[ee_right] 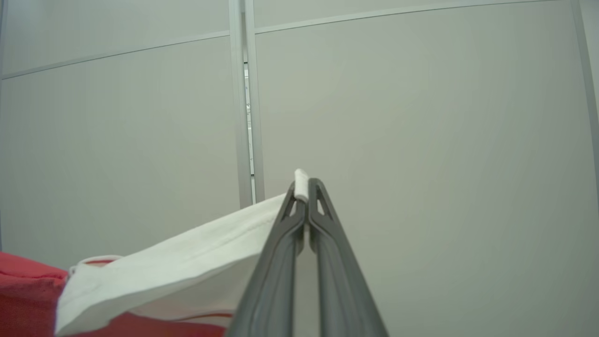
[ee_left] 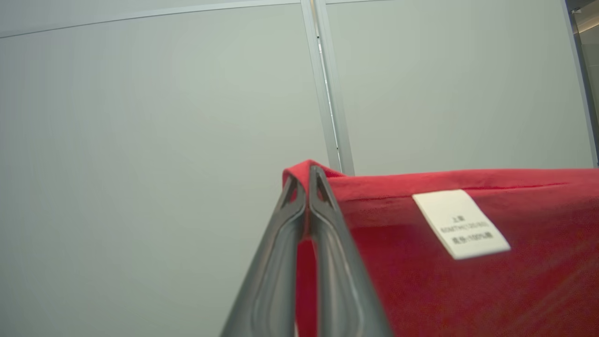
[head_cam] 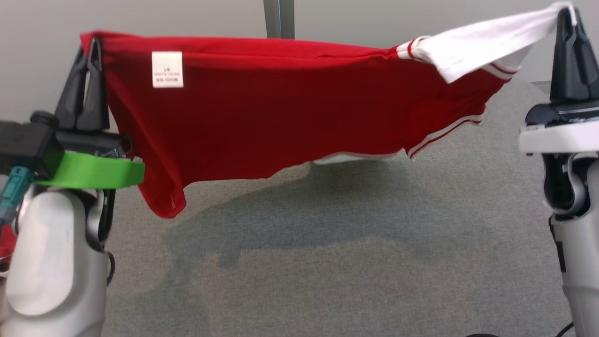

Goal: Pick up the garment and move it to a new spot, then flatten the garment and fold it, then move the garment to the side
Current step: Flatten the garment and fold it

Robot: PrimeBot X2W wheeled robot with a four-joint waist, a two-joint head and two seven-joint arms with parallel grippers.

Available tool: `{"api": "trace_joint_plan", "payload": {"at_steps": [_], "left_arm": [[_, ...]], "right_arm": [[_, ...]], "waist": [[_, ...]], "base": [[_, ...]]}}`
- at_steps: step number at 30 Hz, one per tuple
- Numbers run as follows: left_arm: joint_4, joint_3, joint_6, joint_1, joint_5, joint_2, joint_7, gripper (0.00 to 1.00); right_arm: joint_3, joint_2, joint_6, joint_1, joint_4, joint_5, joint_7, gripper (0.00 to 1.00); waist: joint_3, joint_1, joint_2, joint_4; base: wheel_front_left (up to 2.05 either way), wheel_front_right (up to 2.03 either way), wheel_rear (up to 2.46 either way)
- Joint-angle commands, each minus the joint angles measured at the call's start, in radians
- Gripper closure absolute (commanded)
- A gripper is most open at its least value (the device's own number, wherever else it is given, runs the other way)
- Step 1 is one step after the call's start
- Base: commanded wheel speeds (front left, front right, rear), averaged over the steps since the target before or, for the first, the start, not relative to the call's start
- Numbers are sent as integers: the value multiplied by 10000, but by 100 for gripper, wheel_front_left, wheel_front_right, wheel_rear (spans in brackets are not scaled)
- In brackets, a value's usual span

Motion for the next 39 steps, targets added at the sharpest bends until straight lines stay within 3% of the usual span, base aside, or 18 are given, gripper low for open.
{"api": "trace_joint_plan", "payload": {"at_steps": [1, 9, 14, 15, 20, 25, 29, 33, 39], "left_arm": [[-120, -211, -28, -538, -194, 347, -1, 100], [816, -1168, -19, -2303, -554, 1410, 0, 100], [1898, -1760, -19, -4280, -437, 1601, 0, 100], [1898, -1760, -19, -4280, -437, 1601, 0, 100], [3023, -2527, -18, -6862, 193, 1808, -1, 100], [4051, -2661, 43, -9703, 732, 1996, -1, 100], [4375, -2655, 98, -11071, 985, 2000, 2, 100], [4432, -2893, 21, -11204, 859, 2114, 2, 100], [4779, -2676, 56, -9258, 265, 2039, -1, 100]], "right_arm": [[104, -214, -18, -441, -119, 219, -14, 100], [703, -951, -17, -1969, 435, 532, 52, 100], [1202, -1317, -18, -3957, 1526, 502, 175, 100], [1202, -1317, -18, -3957, 1526, 502, 175, 100], [1731, -1778, -17, -6841, 3003, -386, 152, 100], [1285, -1820, -18, -9824, 4464, -1512, 31, 100], [572, -1625, -18, -11300, 4967, -2070, -10, 100], [522, -1333, -18, -11432, 4821, -2161, -12, 100], [1014, -1249, -18, -9569, 4167, -1253, -17, 100]], "waist": [[-38, 0, 0, 69], [740, 0, 0, 207], [2740, 0, 0, 283], [2740, 0, 0, 283], [4414, 0, 0, 228], [5531, 0, 0, 120], [5869, 0, 0, -3], [6163, 0, 0, -180], [6510, 0, 0, -337]], "base": [[0, 0, 0], [0, 0, 0], [0, 0, 0], [0, 0, 0], [0, 0, 0], [0, 0, 0], [0, 0, 0], [0, 0, 0], [0, 0, 0]]}}
